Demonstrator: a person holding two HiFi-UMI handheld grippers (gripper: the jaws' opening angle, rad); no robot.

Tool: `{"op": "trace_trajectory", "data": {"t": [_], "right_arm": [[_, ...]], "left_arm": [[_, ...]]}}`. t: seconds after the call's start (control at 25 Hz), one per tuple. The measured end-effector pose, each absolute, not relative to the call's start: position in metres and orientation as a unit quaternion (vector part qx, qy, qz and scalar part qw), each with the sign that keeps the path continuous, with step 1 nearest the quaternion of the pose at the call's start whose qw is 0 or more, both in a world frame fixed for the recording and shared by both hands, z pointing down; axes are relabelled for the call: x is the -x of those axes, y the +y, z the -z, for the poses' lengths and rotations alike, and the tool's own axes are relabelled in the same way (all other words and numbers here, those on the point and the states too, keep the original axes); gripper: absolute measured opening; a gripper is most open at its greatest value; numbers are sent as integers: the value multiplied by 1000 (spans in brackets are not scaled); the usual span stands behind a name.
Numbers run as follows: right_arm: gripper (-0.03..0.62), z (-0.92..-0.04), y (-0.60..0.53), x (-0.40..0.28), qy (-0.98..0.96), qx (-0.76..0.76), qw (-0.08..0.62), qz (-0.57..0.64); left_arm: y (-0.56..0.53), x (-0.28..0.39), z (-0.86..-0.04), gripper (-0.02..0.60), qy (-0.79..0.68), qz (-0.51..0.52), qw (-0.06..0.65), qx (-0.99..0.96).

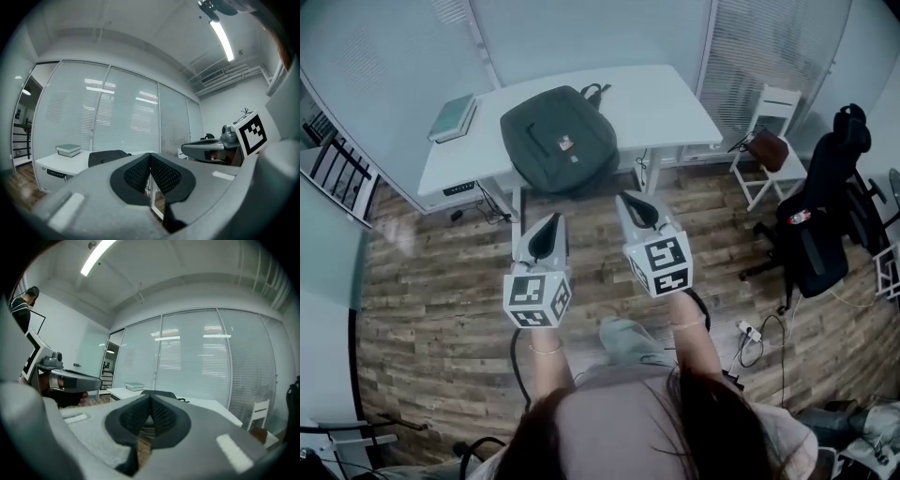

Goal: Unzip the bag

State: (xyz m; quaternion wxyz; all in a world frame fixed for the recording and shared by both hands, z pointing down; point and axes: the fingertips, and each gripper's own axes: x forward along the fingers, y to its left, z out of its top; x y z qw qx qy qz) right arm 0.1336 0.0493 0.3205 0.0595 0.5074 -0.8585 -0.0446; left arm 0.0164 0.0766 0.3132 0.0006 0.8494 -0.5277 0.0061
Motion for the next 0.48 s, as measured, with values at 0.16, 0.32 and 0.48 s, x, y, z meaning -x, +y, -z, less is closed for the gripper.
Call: {"op": "trace_trajectory", "data": {"t": [0.16,0.32,0.48], "right_arm": [[3,-323,49,-134,-859,-505,62,46],[3,-325,48,-132,-862,-501,60,46],[3,-323,45,-129,-865,-497,58,46]], "left_arm": [[79,-21,-317,10,-524,-8,2,-852],[80,-23,-326,9,-521,-12,12,-854],[79,-24,-330,11,-517,-14,19,-856]]}}
